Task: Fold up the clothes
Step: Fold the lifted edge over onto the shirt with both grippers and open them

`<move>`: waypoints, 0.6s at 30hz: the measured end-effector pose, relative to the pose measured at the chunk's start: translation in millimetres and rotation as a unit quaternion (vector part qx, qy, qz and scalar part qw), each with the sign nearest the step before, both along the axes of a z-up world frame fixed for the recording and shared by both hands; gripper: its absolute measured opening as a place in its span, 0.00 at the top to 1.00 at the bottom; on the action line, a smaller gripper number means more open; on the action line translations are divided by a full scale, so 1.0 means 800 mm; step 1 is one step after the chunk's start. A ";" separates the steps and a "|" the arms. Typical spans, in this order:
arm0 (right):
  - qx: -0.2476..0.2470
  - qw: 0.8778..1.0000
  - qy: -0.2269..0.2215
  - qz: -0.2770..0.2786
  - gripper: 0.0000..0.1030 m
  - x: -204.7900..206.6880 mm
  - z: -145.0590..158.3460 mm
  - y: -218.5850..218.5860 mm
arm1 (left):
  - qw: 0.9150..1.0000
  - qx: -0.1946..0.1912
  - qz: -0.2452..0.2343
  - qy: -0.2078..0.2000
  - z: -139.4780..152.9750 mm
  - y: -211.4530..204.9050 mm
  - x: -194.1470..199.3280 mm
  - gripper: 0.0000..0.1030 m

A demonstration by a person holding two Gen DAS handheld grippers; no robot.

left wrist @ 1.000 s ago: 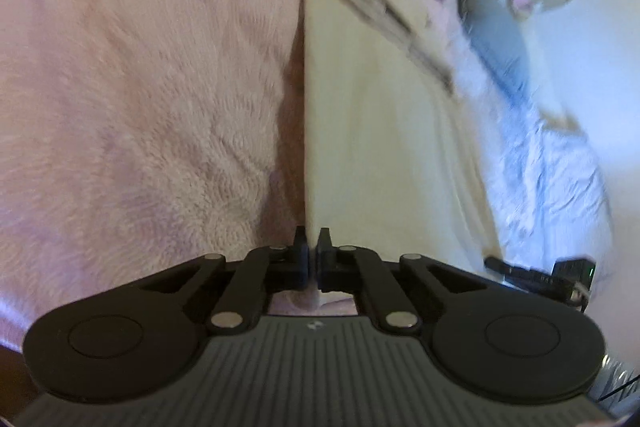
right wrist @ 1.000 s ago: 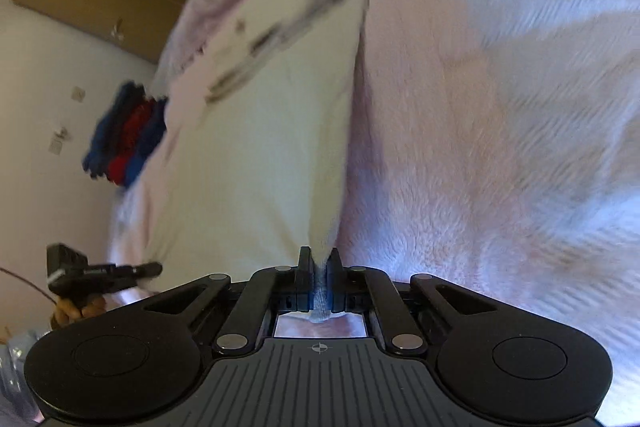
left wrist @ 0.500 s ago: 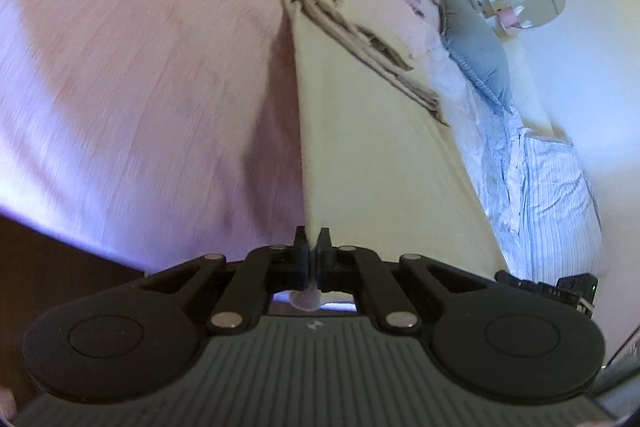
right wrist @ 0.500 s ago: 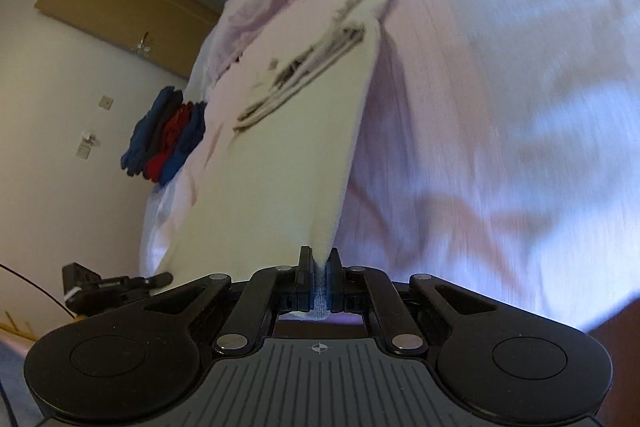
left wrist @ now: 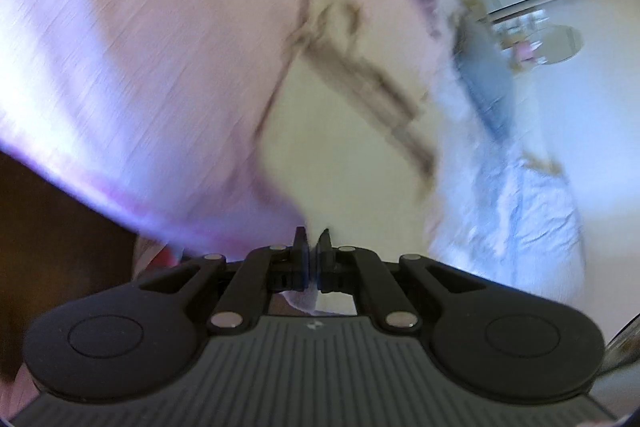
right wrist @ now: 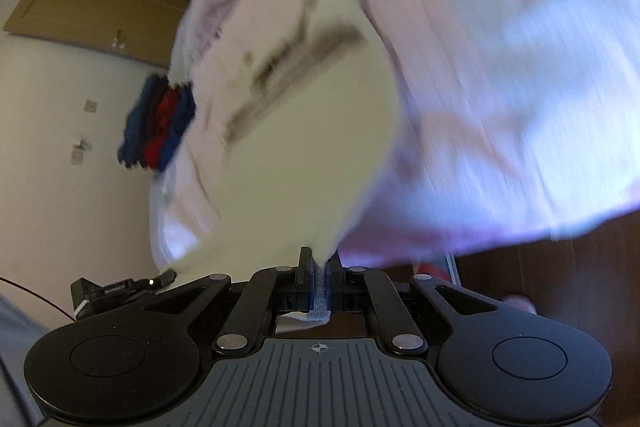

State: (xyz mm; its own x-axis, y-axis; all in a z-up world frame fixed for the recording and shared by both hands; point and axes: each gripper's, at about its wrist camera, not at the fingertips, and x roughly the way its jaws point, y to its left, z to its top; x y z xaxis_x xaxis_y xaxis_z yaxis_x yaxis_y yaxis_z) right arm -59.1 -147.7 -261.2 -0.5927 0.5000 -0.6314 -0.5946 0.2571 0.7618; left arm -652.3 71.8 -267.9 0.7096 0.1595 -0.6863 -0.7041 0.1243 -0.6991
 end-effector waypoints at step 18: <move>0.023 0.972 -0.070 -0.224 0.54 0.086 -0.037 0.330 | 0.999 0.004 0.030 -0.011 -0.068 0.363 0.164 0.82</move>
